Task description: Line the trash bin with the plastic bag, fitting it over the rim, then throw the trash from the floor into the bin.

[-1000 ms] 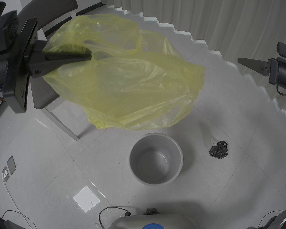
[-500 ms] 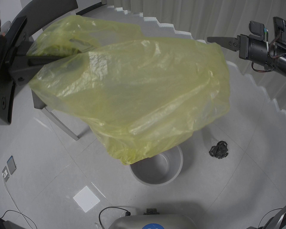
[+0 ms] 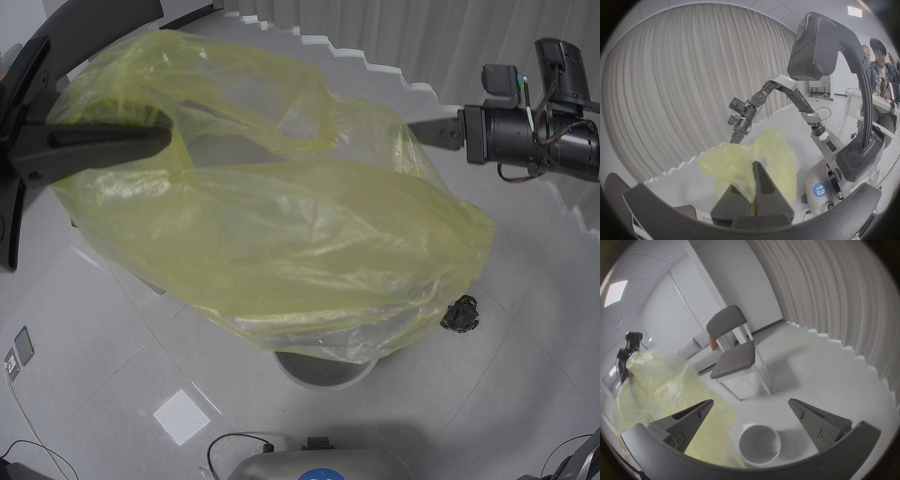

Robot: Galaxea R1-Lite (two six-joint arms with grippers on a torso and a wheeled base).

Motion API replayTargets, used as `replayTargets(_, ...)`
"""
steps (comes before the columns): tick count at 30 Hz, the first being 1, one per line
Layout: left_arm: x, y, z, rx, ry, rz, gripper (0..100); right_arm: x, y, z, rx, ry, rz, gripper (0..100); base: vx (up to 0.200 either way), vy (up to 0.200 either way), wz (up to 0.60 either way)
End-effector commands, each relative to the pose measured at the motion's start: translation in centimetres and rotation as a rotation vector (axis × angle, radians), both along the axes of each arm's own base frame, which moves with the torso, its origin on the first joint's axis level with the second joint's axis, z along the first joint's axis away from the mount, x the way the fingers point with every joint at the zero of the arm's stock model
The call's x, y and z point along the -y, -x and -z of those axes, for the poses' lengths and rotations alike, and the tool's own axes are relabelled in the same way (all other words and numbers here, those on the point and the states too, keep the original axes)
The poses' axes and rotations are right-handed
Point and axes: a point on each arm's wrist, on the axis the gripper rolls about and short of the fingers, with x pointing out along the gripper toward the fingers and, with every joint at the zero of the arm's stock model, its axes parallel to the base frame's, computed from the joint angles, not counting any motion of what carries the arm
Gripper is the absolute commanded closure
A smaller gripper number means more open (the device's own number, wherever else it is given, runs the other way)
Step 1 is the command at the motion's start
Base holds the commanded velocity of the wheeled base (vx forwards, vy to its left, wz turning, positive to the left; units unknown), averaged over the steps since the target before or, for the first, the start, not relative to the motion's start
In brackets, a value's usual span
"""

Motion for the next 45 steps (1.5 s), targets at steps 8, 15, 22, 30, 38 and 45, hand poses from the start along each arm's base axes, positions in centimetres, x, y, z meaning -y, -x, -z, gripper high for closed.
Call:
replayTargets(8,-0.3,-0.1,-0.2,0.014,0.01,-0.023,100,2.4,5.5,0.7,-0.002,0.027,-0.024,0,0.0,0.0,0.0)
replayTargets(15,-0.3,-0.1,-0.3,0.017,0.012,-0.024,100,4.4,8.8,-0.7,0.023,0.017,-0.015,0,0.0,0.0,0.0)
replayTargets(22,-0.3,-0.4,-0.7,0.028,0.02,-0.032,100,5.7,11.4,0.0,0.026,0.047,-0.026,0,0.0,0.0,0.0)
replayTargets(30,-0.3,-0.4,-1.1,0.04,0.03,-0.033,100,5.8,11.7,1.7,-0.007,0.081,-0.037,0,0.0,0.0,0.0)
replayTargets(38,-0.4,-0.2,-1.1,0.04,0.031,-0.034,100,4.5,9.4,2.6,-0.029,0.101,-0.061,0,0.0,0.0,0.0)
replayTargets(45,-0.4,-0.2,-0.9,0.034,0.026,-0.034,100,3.0,7.2,2.5,0.011,0.073,-0.09,0,0.0,0.0,0.0)
